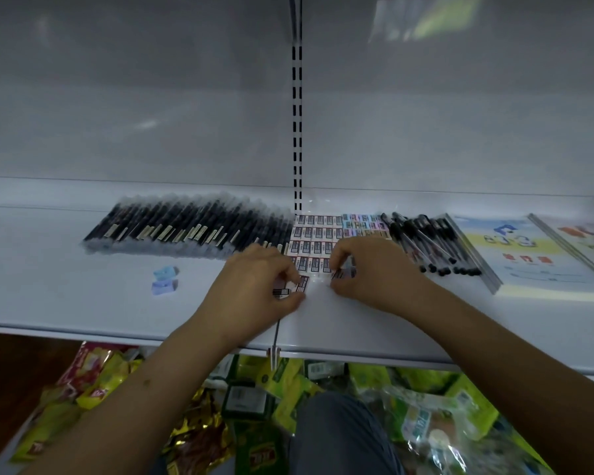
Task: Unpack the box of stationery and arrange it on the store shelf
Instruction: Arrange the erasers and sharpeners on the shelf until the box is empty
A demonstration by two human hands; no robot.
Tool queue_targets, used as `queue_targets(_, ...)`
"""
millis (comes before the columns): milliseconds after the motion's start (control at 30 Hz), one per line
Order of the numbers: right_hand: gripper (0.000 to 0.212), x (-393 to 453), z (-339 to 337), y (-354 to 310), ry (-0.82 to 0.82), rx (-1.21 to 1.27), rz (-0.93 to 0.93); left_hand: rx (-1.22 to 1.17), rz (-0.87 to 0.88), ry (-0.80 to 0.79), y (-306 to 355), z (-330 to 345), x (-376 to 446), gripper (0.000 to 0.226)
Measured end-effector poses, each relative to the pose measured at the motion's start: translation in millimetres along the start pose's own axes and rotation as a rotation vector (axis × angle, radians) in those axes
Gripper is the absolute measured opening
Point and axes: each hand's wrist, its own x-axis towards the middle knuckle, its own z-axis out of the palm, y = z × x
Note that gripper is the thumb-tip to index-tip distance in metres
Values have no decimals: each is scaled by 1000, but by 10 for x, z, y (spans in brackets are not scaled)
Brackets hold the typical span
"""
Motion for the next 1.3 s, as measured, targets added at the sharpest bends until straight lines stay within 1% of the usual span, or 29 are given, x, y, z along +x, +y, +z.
queue_targets(100, 25, 7, 80, -40, -19, 43, 36, -28, -48, -3, -34, -14, -20, 31)
queue_targets(167, 27, 5, 120, -28, -17, 44, 60, -50, -57, -31, -89, -83, -94, 40)
queue_targets(200, 27, 8, 132, -20, 18, 16, 65, -64, -64, -46, -135, -122, -146, 42)
queue_targets(267, 23, 9, 139, -30, 144, -27, 45, -95, -86, -90, -236, -188, -244, 42)
queue_targets(300, 22, 4, 138, -64, 190, 7, 1, -98, -92, -108, -281, -203, -277, 40)
queue_targets(333, 20, -10, 140, -109, 199, 59, -62, -95, -93, -111, -314, -207, -296, 37)
queue_targets(433, 19, -80, 201, -265, 58, 94, -256, -68, -65, -91, -335, -204, -284, 24)
queue_targets(500, 23, -91, 278, -301, -7, 63, -310, -53, -18, -92, -332, -223, -248, 22)
queue_targets(600, 22, -54, 304, -313, -13, 78, -286, -123, 18, -157, -333, -278, -187, 23)
queue_targets(667, 25, -42, 260, -317, -20, 111, -263, -157, 37, -199, -308, -284, -150, 25)
queue_targets(733, 28, -65, 176, -291, 50, 126, -246, -175, 56, -212, -219, -248, -102, 26)
queue_targets(800, 24, -153, 76, -212, 148, 177, -212, -163, 86, -198, -89, -177, -51, 27)
queue_targets(833, 22, -220, 44, -167, 163, 199, -205, -146, 94, -181, -34, -143, -26, 28)
queue_targets(900, 23, -360, 33, -106, 120, 189, -250, -135, 64, -124, 1, -122, -18, 29)
queue_targets(967, 28, -435, 107, -45, 28, 165, -346, -164, -2, -58, -81, -180, -89, 25)
queue_targets(1033, 26, -425, 172, -9, -16, 139, -386, -169, -55, -66, -237, -282, -222, 25)
queue_targets(1133, 12, -336, 187, -64, 22, 70, -354, -164, -100, -158, -426, -455, -411, 34)
queue_targets(1200, 13, -272, 209, -122, 24, 14, -305, -163, -106, -198, -468, -510, -449, 37)
queue_targets(1300, 18, -214, 235, -198, 5, -32, -249, -191, -117, -195, -450, -497, -424, 30)
